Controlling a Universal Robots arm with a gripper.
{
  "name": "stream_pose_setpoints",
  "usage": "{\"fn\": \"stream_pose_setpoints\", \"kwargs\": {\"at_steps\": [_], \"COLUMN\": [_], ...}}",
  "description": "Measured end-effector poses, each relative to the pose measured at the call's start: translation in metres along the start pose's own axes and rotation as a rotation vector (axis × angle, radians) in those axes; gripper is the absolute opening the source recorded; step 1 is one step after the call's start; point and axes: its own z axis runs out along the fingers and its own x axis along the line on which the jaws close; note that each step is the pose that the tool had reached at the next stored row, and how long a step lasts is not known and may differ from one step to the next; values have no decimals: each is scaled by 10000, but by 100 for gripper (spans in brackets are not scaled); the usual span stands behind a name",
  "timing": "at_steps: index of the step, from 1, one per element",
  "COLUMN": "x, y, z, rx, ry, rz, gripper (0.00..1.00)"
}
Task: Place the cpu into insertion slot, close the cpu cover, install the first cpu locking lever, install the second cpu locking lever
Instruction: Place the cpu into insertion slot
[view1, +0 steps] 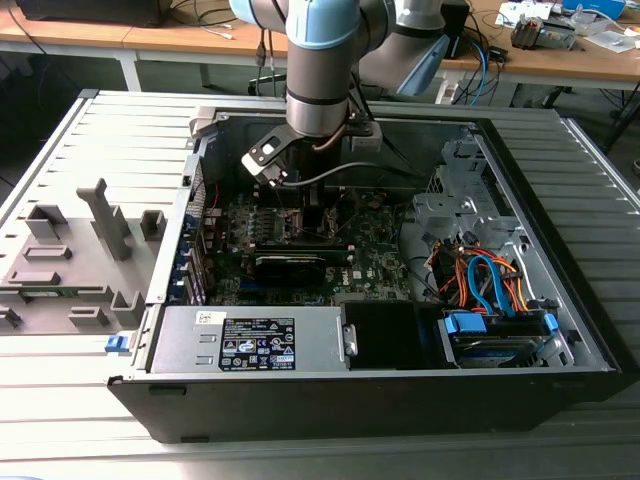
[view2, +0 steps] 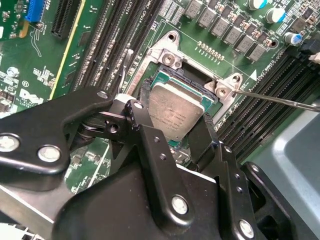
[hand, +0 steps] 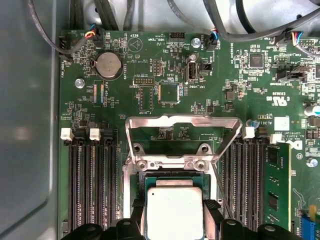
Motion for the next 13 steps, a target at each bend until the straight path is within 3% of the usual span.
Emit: {"fn": "stream_pose_setpoints", "kwargs": {"at_steps": [13], "x": [19], "y": [0], "z": [26], "rx": [0], "ry": [0], "rz": [2], "gripper": [55]}}
